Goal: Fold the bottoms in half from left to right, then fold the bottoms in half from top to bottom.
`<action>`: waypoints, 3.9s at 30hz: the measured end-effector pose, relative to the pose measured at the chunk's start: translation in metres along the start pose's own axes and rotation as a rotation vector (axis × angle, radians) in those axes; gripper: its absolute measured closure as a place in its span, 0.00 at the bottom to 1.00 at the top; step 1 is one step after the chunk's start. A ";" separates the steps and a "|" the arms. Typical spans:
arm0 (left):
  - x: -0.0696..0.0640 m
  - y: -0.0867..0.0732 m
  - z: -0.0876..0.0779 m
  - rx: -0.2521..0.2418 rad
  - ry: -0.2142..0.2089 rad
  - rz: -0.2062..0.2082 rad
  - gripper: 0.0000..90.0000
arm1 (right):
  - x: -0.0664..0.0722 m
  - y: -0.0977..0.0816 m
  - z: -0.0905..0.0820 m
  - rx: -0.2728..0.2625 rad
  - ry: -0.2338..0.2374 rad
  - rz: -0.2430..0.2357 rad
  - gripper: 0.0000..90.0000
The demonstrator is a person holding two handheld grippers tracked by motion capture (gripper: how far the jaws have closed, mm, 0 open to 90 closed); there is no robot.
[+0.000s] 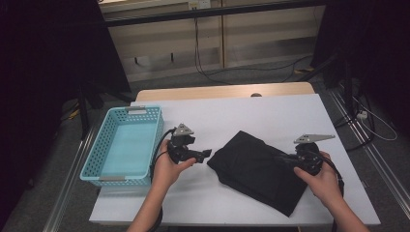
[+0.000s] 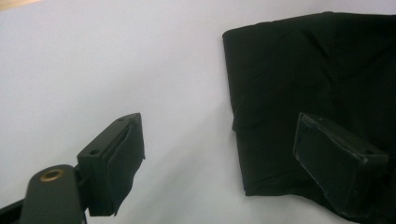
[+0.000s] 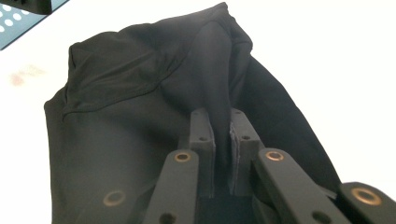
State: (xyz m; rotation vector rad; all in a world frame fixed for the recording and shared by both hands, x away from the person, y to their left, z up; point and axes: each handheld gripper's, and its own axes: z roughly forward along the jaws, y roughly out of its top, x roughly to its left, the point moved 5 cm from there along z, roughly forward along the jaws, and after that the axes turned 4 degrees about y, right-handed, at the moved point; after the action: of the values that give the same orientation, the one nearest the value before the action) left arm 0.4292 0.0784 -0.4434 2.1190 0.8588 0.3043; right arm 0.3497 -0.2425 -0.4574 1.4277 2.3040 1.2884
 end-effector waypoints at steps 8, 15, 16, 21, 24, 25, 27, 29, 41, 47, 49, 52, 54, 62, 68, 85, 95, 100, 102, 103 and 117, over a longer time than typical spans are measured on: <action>0.002 0.002 -0.002 -0.010 0.001 -0.002 0.18 | 0.000 -0.001 0.000 0.004 0.000 -0.002 0.92; 0.004 0.002 -0.002 -0.010 0.005 -0.009 0.18 | 0.001 -0.001 -0.003 0.004 0.003 -0.003 0.92; 0.004 0.002 -0.001 -0.006 0.003 -0.009 0.18 | 0.001 -0.002 -0.004 0.004 0.004 -0.003 0.92; 0.003 0.002 0.003 0.000 -0.002 -0.010 0.18 | -0.001 -0.003 -0.008 -0.001 0.002 0.001 0.92; 0.003 0.003 0.005 0.004 -0.001 0.004 0.18 | -0.002 -0.004 -0.010 0.001 0.004 0.005 0.92; 0.002 0.003 0.006 0.001 -0.003 -0.008 0.18 | -0.001 -0.005 -0.011 0.004 0.005 0.006 0.92; 0.001 0.003 0.008 0.004 -0.005 -0.004 0.18 | -0.001 -0.006 -0.013 0.009 0.005 0.004 0.92; 0.000 0.004 0.011 0.008 -0.010 -0.002 0.18 | -0.001 -0.007 -0.017 0.007 0.004 0.004 0.92; -0.005 -0.002 0.027 0.032 -0.011 0.000 0.19 | -0.013 -0.016 -0.022 0.045 -0.029 0.006 0.92; -0.010 -0.007 0.033 0.053 -0.042 -0.007 0.19 | -0.014 -0.016 -0.024 0.053 -0.025 0.007 0.92; -0.010 -0.007 0.031 0.049 -0.044 -0.011 0.19 | -0.013 -0.016 -0.025 0.055 -0.024 0.007 0.92; -0.009 -0.007 0.027 0.043 -0.039 -0.008 0.19 | -0.012 -0.019 -0.029 0.064 -0.021 0.000 0.92; -0.008 -0.006 0.025 0.038 -0.035 -0.013 0.19 | -0.012 -0.022 -0.030 0.069 -0.022 -0.002 0.92; -0.009 -0.005 0.021 0.034 -0.031 -0.004 0.19 | -0.012 -0.021 -0.029 0.067 -0.022 0.003 0.92; -0.010 -0.004 0.020 0.032 -0.031 0.005 0.19 | -0.011 -0.018 -0.033 0.061 -0.022 -0.001 0.92; -0.011 -0.003 0.022 0.031 -0.031 0.008 0.18 | -0.018 -0.019 -0.049 0.057 -0.047 0.000 0.92; -0.010 -0.003 0.022 0.031 -0.032 0.005 0.18 | -0.018 -0.017 -0.062 0.022 -0.035 -0.038 0.80; -0.014 -0.004 0.026 0.033 -0.045 -0.005 0.18 | -0.019 -0.011 -0.061 -0.046 -0.066 -0.049 0.60; -0.016 -0.004 0.027 0.032 -0.047 -0.006 0.18 | -0.019 -0.011 -0.056 -0.039 -0.067 -0.047 0.61; -0.017 -0.004 0.028 0.031 -0.051 -0.006 0.18 | -0.019 -0.011 -0.053 -0.035 -0.075 -0.050 0.61; -0.038 -0.016 0.036 0.115 -0.136 -0.046 0.41 | -0.023 -0.011 -0.033 -0.028 -0.115 -0.065 0.40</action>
State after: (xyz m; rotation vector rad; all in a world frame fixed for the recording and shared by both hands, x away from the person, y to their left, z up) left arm 0.4107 0.0377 -0.4757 2.1944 0.8619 0.0871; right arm 0.3375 -0.2824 -0.4518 1.3687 2.2303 1.1835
